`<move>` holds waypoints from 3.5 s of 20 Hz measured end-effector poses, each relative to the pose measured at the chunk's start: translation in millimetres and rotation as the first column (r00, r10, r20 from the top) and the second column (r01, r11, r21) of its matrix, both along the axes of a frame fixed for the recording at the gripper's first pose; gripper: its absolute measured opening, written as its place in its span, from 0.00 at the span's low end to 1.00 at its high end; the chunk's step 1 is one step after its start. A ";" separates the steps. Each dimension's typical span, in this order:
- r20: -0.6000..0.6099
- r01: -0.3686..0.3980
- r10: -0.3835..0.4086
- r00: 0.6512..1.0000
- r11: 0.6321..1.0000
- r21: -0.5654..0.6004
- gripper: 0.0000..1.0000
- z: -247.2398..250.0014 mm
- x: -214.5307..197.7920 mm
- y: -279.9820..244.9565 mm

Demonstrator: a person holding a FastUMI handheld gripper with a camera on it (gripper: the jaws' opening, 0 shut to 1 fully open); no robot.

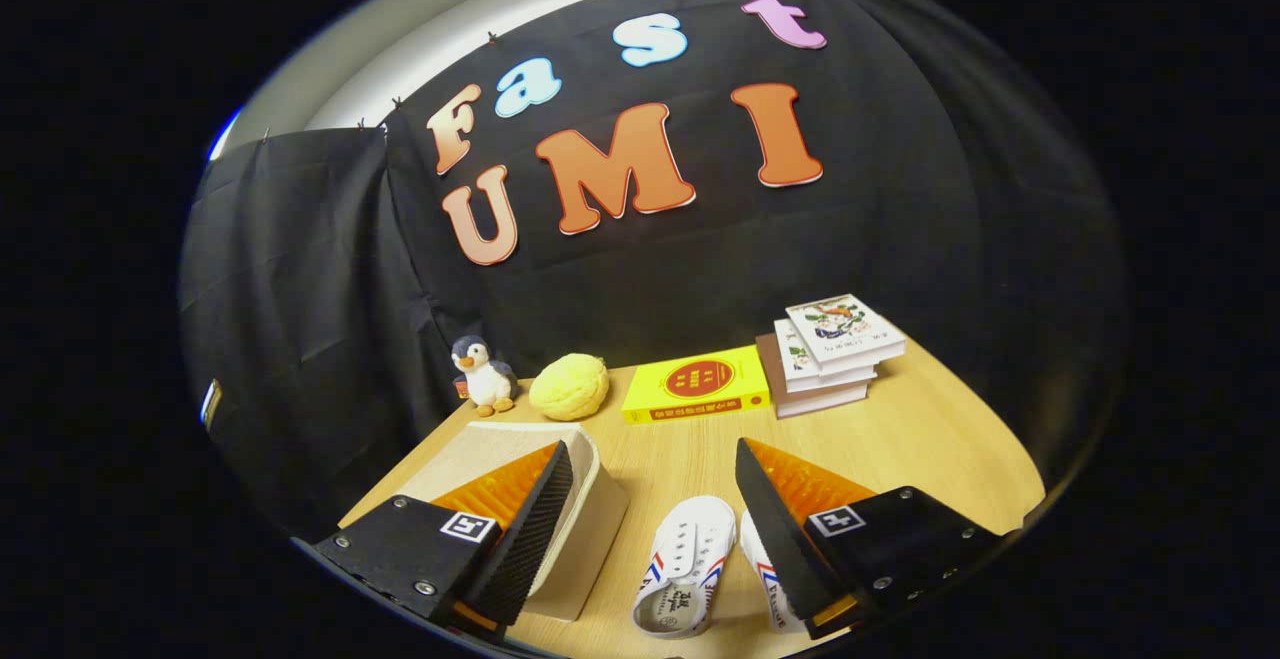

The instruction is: Open the storage box then place both shoes into the box .Put the left shoe in first, then the right shoe, with the right side of both shoes facing outward in a uniform manner.

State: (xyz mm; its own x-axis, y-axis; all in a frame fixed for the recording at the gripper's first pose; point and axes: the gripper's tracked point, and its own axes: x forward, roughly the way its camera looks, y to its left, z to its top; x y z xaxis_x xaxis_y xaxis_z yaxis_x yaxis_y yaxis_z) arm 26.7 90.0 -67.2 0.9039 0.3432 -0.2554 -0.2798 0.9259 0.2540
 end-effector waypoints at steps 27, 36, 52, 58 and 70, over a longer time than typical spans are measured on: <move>-0.404 -0.184 0.582 0.706 0.701 0.688 0.98 -105.2 -18.9 132.6; -0.398 -0.103 0.640 0.657 0.600 0.793 0.84 -98.8 -22.6 141.6; -0.259 -0.154 0.611 0.748 0.540 0.828 0.03 2.3 -27.7 147.3; -0.225 -0.214 0.595 0.771 0.576 0.789 0.03 42.5 -38.2 177.8; -0.168 -0.310 0.612 0.773 0.596 0.741 0.06 88.9 -55.7 303.4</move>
State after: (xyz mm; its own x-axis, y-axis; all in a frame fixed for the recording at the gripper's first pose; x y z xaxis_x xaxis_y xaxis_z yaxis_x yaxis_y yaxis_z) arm -29.0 393.3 21.7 0.4508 0.8903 -0.0640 -0.3630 0.2484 0.8981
